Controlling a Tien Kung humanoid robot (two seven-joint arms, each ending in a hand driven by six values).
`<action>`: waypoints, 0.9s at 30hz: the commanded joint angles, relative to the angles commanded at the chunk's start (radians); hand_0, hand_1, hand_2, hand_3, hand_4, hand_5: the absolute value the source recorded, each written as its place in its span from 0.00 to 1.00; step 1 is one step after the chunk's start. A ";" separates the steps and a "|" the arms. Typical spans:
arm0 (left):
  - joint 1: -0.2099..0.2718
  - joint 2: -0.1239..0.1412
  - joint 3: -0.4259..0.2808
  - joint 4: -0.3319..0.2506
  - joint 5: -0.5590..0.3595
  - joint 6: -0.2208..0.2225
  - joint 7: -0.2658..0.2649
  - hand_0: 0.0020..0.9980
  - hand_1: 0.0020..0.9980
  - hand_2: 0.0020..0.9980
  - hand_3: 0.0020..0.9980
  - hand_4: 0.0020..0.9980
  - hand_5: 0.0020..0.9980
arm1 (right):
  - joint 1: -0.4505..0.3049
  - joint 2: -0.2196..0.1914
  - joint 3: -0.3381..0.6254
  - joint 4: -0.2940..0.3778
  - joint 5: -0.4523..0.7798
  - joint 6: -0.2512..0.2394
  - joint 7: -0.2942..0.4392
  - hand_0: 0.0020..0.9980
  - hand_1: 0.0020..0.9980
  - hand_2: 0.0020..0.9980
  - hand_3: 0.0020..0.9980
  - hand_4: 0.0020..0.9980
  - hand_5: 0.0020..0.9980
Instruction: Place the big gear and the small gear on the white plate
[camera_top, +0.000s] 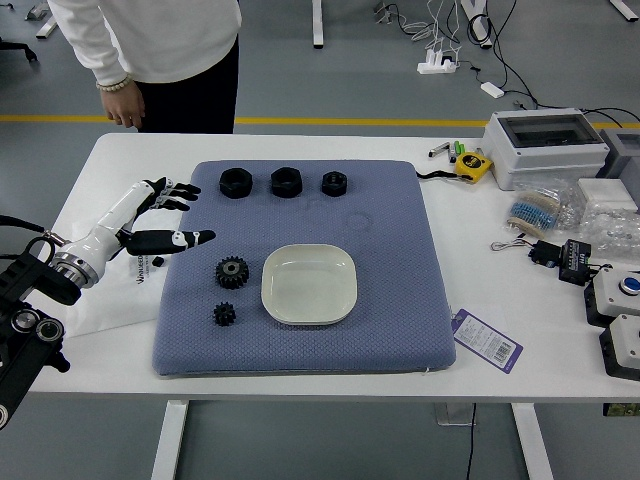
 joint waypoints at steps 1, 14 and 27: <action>-0.018 0.005 0.021 0.013 0.046 -0.008 0.006 0.74 0.69 0.75 0.73 1.00 0.22 | 0.001 0.000 0.000 0.000 0.000 0.000 0.000 0.69 0.69 0.78 0.70 0.96 0.79; -0.122 -0.001 0.121 0.109 0.259 -0.045 0.038 0.76 0.72 0.78 0.75 1.00 0.13 | 0.009 -0.001 0.004 0.001 -0.006 -0.004 -0.003 0.69 0.69 0.78 0.69 0.95 0.78; -0.143 -0.013 0.214 0.108 0.228 -0.058 0.036 0.75 0.71 0.77 0.75 1.00 0.10 | 0.012 -0.002 0.009 0.001 -0.019 -0.004 -0.006 0.69 0.69 0.78 0.69 0.95 0.78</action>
